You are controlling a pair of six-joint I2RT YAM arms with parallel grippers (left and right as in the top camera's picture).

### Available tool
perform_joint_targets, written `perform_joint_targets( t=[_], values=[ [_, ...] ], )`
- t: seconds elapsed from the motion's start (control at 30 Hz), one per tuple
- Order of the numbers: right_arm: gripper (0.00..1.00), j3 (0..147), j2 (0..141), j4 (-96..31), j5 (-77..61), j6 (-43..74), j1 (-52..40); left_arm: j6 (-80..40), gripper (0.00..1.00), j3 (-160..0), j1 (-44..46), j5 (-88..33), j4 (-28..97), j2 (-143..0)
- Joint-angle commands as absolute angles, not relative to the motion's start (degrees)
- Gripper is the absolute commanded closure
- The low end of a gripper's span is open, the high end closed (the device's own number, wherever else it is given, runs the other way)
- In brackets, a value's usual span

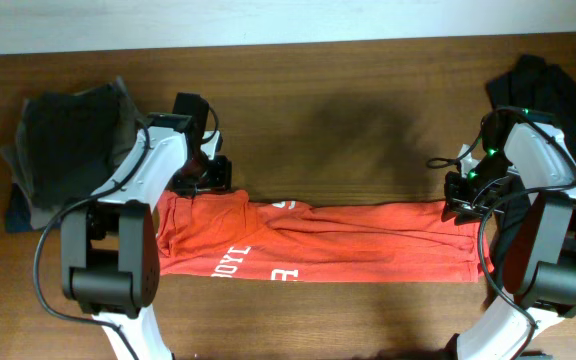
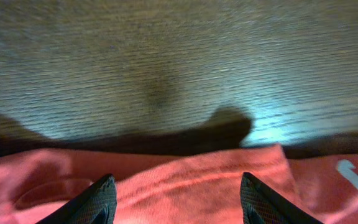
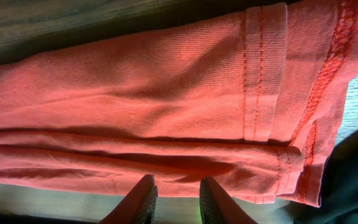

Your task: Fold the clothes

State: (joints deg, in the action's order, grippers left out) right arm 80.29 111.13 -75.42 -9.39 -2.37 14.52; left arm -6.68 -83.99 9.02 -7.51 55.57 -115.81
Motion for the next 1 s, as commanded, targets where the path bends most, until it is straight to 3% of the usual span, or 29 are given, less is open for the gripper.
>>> perform_joint_targets(
  t=[0.0, 0.27, 0.37, 0.5, 0.73, 0.8, 0.97],
  values=[
    [0.71, 79.6, 109.8, -75.3, -9.9, -2.8, 14.2, -6.2, 0.37, -84.1, 8.9, -7.4, 55.0, -117.7],
    [0.71, 79.6, 109.8, -75.1, -9.9, -2.8, 14.2, -7.6, 0.37, -84.1, 9.0, -21.3, 51.8, -117.7],
    [0.71, 79.6, 109.8, -75.0, -9.9, -2.8, 14.2, -8.6, 0.44, -84.1, 9.8, -21.0, 51.0, -117.8],
    [0.71, 79.6, 109.8, -75.2, -9.9, -2.8, 14.2, -10.1, 0.45, -84.1, 11.5, -16.7, 51.0, -119.0],
    [0.71, 79.6, 109.8, -75.4, -9.9, -2.8, 14.2, -10.3, 0.56, -84.1, 13.1, -16.7, 51.2, -122.7],
    [0.71, 79.6, 109.8, -75.4, -9.9, -2.8, 14.2, -10.3, 0.65, -84.2, 13.1, -16.7, 50.9, -122.7],
    [0.71, 79.6, 109.8, -75.4, -9.9, -2.8, 14.2, -10.3, 0.99, -84.9, 12.9, -16.7, 51.1, -122.7]
  ],
)
